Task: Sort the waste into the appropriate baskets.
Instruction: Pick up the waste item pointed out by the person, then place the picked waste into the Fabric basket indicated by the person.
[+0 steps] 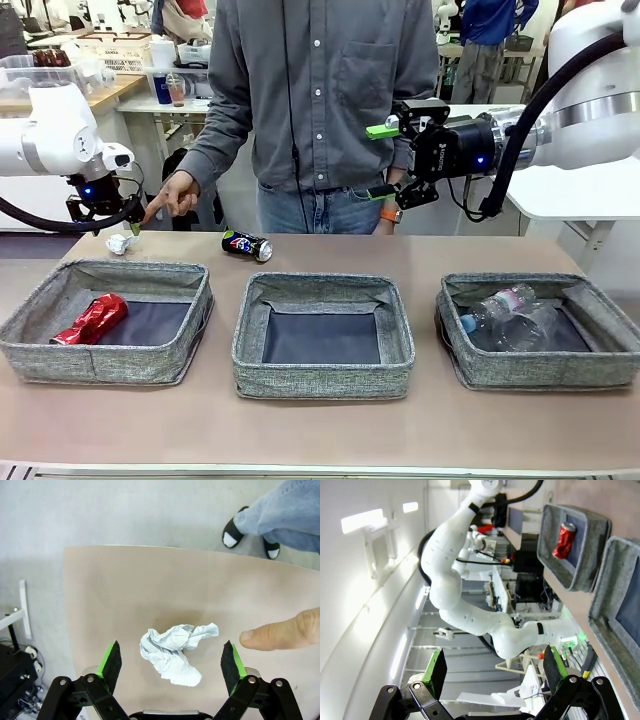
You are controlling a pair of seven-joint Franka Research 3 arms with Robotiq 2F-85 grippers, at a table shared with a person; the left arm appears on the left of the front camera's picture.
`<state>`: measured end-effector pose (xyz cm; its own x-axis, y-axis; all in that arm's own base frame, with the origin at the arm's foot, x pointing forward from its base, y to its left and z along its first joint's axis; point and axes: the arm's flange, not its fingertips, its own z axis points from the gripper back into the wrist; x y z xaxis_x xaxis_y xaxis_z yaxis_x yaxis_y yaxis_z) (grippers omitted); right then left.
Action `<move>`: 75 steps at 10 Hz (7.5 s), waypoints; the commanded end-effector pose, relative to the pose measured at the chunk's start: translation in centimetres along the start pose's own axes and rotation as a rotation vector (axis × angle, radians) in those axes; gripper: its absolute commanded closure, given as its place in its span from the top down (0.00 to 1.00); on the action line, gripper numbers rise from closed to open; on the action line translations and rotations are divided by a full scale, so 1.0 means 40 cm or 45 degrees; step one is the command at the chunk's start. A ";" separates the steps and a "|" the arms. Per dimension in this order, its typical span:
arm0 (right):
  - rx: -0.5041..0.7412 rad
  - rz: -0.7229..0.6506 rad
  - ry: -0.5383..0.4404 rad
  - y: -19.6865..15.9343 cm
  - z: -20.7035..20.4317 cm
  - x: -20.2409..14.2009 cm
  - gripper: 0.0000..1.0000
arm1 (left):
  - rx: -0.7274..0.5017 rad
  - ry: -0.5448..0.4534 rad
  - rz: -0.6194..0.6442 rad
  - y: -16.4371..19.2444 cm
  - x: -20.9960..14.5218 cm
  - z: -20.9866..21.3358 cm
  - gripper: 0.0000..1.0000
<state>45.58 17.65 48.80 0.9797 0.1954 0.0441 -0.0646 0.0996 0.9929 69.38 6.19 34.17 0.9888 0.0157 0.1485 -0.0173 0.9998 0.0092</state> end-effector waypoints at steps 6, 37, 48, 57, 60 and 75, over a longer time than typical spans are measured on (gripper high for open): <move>-0.001 0.019 -0.013 0.001 -0.004 -0.003 1.00 | -0.044 0.079 -0.006 0.008 0.012 -0.035 1.00; -0.001 0.019 -0.013 0.001 -0.004 -0.003 1.00 | -0.361 0.197 0.117 -0.346 -0.449 0.625 0.00; -0.274 0.028 -0.264 0.248 0.231 -0.332 1.00 | -0.156 -0.376 -0.440 -1.003 -0.781 1.055 0.06; -0.274 0.028 -0.264 0.248 0.231 -0.332 1.00 | -0.158 -0.298 -0.600 -1.182 -0.712 1.067 0.06; -0.274 0.028 -0.264 0.248 0.231 -0.332 1.00 | -0.158 -0.298 -0.600 -1.182 -0.712 1.067 0.06; -0.274 0.028 -0.264 0.248 0.231 -0.332 1.00 | -0.158 -0.298 -0.600 -1.182 -0.712 1.067 0.06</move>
<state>33.59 7.07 58.75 0.9950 -0.0019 0.0999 -0.0941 0.3184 0.9433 36.21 -42.75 71.94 0.8281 -0.4246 0.3660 0.4590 0.8884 -0.0078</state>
